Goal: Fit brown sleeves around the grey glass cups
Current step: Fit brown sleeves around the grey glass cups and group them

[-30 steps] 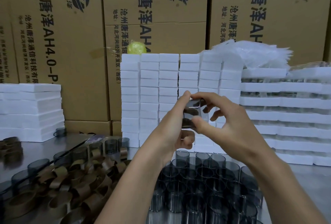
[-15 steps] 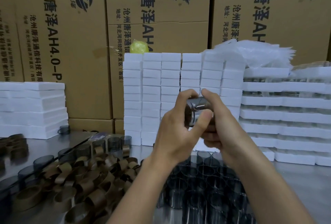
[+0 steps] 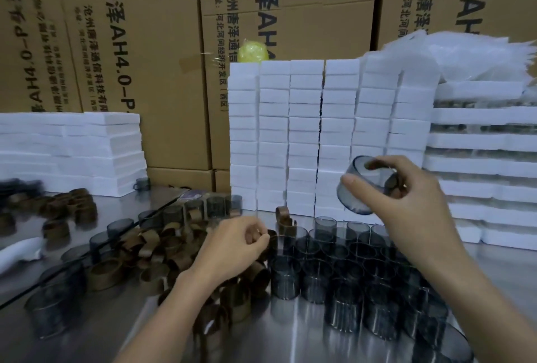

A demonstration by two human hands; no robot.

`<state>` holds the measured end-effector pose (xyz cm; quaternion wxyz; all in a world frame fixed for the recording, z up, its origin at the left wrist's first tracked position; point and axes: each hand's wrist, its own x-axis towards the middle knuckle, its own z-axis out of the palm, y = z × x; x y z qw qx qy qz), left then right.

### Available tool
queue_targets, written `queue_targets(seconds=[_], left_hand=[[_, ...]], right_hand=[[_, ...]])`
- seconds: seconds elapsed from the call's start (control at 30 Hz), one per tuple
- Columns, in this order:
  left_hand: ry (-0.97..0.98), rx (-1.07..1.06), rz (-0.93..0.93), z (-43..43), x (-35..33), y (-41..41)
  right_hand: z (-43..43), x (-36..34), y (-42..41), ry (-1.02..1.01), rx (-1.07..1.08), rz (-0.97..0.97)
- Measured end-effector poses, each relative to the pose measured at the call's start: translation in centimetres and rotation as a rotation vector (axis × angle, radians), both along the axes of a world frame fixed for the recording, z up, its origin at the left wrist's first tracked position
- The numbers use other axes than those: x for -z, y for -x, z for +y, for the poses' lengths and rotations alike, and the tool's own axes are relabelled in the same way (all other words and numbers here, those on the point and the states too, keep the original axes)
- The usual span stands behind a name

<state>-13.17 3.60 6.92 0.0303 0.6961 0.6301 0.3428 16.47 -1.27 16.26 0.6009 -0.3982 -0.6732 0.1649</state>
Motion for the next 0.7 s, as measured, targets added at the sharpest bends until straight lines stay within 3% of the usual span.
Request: queue_targets(seconds=[0.1,0.3,0.57,0.7], left_hand=[[0.070,-0.046,0.246,-0.6,1.0,0.8],[0.009,-0.065,0.433,-0.7,1.1,0.0],[-0.137,-0.246,0.413,-0.9,0.8,-0.5],[-0.243,-0.249,0.131,-1.1,0.3,-0.7]], right_hand=[[-1.1,5.2,-0.3,0.057,0.091,-0.098],[-1.2,11.3,-1.5,0.125,0.199,-0.219],[-1.4,12.2,-0.5,0.094,0.179,-0.261],[-1.1,12.3,-0.5,0.060,0.160,-0.235]])
